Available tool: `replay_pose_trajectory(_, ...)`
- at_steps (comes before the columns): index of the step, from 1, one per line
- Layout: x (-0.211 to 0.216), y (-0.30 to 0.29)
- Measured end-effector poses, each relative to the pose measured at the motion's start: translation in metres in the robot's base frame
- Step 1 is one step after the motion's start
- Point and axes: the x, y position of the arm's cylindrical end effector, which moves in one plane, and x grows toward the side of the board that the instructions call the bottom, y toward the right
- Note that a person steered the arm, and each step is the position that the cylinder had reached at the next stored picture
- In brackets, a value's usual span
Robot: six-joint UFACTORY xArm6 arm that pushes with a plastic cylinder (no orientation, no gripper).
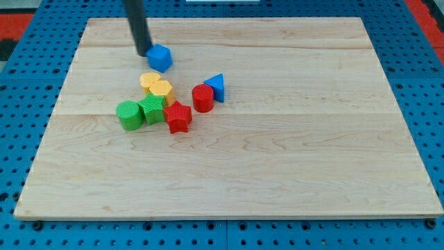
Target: Push the red star to the bottom of the green star
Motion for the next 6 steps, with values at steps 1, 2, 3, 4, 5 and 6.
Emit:
replay_pose_trajectory(1, 0.038, 0.038)
replay_pose_trajectory(2, 0.072, 0.061)
replay_pose_trajectory(3, 0.098, 0.061)
replay_pose_trajectory(4, 0.136, 0.065)
replay_pose_trajectory(5, 0.176, 0.054)
replay_pose_trajectory(6, 0.203, 0.057)
